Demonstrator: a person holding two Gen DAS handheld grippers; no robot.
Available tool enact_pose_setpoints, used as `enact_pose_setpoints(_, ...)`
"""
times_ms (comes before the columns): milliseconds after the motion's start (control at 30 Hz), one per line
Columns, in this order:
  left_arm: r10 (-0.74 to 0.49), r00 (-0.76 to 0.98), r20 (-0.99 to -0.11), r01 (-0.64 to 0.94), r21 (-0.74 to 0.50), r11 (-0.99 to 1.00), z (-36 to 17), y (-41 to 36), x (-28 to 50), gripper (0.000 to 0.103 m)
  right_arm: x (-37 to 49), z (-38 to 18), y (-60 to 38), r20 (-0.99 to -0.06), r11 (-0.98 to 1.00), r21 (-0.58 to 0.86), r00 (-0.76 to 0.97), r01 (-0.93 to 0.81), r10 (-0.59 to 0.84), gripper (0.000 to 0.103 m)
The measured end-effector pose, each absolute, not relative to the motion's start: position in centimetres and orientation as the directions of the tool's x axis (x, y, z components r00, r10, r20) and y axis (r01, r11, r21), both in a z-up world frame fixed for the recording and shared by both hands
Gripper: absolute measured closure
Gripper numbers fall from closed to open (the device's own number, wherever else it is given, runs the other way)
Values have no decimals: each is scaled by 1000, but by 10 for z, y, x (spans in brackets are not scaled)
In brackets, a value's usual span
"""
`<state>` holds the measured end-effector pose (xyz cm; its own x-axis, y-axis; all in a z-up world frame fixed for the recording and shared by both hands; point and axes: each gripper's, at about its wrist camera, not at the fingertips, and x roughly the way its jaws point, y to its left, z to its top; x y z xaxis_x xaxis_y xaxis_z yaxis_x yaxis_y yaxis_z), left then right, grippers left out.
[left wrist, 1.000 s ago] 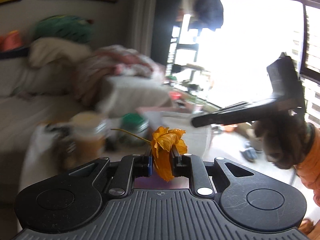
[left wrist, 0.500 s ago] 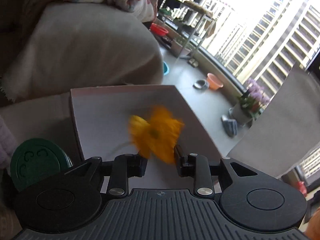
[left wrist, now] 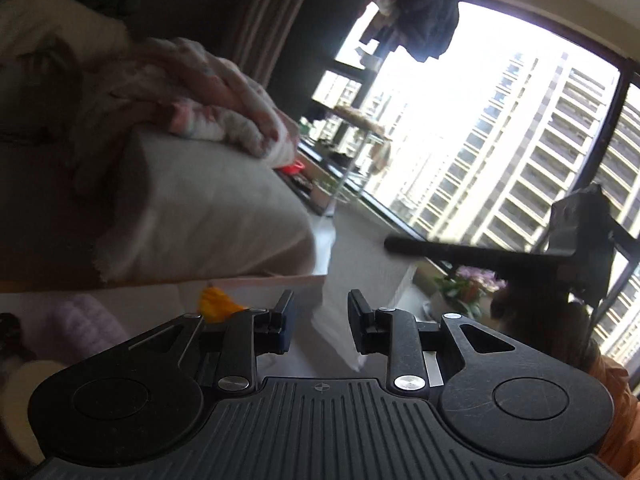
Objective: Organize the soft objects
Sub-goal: 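Carry the orange flower into the pink box and open the left tool, then lower the white tissue into the pink box and open the right tool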
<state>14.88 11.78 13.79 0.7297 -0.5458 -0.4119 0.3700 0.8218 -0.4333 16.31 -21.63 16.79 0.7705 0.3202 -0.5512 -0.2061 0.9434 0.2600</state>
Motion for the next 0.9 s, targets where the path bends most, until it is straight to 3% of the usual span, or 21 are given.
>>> enact_pose_setpoints(100, -452, 780, -433, 279, -407, 870, 135, 152, 130, 72, 188, 110, -199, -712, 953, 250, 635, -170, 300, 95)
enact_pose_setpoints(200, -425, 794, -434, 255, -396, 882, 128, 166, 105, 72, 192, 92, -180, -731, 951, 232, 608, -206, 310, 91)
enact_pose_setpoints(333, -401, 796, -454, 231, -384, 894, 109, 170, 81, 72, 197, 105, -157, -666, 907, 320, 617, -272, 420, 55)
enact_pose_setpoints(367, -409, 789, -458, 231, -395, 889, 105, 171, 73, 72, 201, 109, -150, -648, 898, 336, 621, -284, 440, 53)
enact_pose_setpoints(500, -435, 763, -478, 245, -409, 879, 91, 170, 54, 72, 226, 105, -116, -667, 900, 353, 606, -255, 433, 54)
enact_pose_setpoints(533, -431, 762, -484, 243, -403, 882, 89, 170, 51, 72, 231, 102, -113, -680, 903, 350, 596, -249, 427, 66)
enact_pose_setpoints(567, -425, 762, -489, 239, -398, 886, 88, 170, 48, 72, 235, 97, -110, -697, 908, 339, 583, -245, 418, 87)
enact_pose_setpoints(600, -418, 762, -494, 232, -394, 889, 86, 173, 45, 72, 238, 95, -110, -714, 915, 324, 572, -241, 404, 95)
enact_pose_setpoints(900, -324, 788, -524, 130, -373, 919, 71, 196, 30, 72, 177, 80, -173, -786, 963, 208, 556, -172, 270, 98)
